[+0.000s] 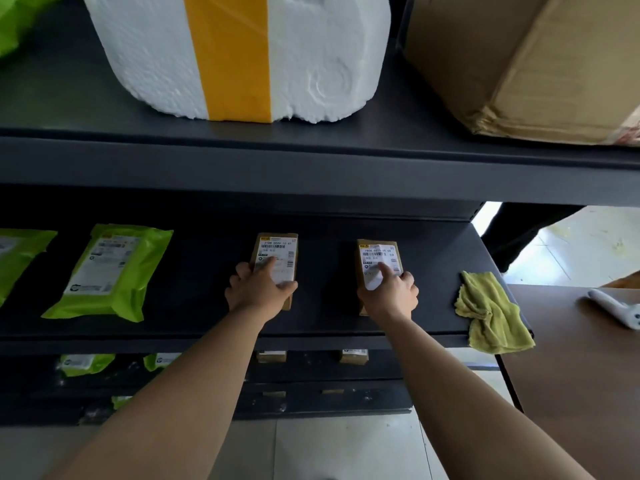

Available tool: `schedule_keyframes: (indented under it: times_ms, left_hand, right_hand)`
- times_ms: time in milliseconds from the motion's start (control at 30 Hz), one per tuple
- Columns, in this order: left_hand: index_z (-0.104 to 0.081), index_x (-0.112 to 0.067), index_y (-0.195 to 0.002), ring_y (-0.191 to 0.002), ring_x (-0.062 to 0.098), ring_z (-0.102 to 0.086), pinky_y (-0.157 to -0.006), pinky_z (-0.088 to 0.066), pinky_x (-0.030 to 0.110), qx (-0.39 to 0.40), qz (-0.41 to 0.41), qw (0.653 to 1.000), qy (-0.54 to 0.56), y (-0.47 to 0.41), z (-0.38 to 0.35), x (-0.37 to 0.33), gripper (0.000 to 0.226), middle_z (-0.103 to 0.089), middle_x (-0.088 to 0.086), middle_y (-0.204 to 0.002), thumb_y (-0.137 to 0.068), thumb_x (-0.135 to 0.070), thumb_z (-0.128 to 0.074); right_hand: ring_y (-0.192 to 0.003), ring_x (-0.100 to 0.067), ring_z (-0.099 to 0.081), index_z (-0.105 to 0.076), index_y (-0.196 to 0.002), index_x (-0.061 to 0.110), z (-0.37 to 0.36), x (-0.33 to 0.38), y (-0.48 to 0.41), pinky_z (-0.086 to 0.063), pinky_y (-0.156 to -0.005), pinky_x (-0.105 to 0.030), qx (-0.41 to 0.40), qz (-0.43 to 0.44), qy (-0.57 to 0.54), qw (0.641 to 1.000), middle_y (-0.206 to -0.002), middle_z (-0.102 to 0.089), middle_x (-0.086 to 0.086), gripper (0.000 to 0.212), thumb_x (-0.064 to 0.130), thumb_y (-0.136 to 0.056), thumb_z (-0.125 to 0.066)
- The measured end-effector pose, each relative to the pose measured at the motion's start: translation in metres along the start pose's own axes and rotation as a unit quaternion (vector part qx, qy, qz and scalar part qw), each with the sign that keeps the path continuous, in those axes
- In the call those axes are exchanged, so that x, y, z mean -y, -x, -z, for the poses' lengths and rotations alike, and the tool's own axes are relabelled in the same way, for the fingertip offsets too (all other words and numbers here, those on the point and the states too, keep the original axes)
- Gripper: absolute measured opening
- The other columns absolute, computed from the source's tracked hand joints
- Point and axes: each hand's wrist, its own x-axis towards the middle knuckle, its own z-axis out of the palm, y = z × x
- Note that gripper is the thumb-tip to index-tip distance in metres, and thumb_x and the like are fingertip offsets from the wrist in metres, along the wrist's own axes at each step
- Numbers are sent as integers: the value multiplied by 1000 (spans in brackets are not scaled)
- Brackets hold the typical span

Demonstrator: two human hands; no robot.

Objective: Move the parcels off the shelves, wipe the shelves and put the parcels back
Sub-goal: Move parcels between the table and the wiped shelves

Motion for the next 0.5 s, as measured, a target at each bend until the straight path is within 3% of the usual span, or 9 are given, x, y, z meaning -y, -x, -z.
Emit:
schedule_keyframes:
  times_ms: [267,367,500]
  left_hand:
    - [-22,-39,-144,-119,31,-34,-96,-34,42,4,-16,1000,13,-2,2,4,75,-27,10,-135,-81,-66,-52]
    - [-16,-41,-144,-120,32,-32,-94,-34,43,12,-12,1000,16,1,0,4,79,-26,12,-136,-79,-69,-51]
    - [-6,-39,-146,-123,32,-30,-96,-34,45,2,-19,999,30,9,-1,9,92,-22,13,-140,-76,-70,-55]
  right_hand:
    - [-136,-37,-22,-40,-135,37,-5,6,1,-20,-112,-46,8,7,31,999,-149,-20,-18,60,41,-81,-65]
    - [-144,-34,-6,-32,-143,37,-2,6,7,-11,-115,-47,18,6,42,999,-157,-5,-18,69,46,-83,-64]
    - [-146,-32,-1,-28,-146,35,0,3,17,-9,-116,-45,2,17,63,998,-158,-2,-16,74,47,-83,-65]
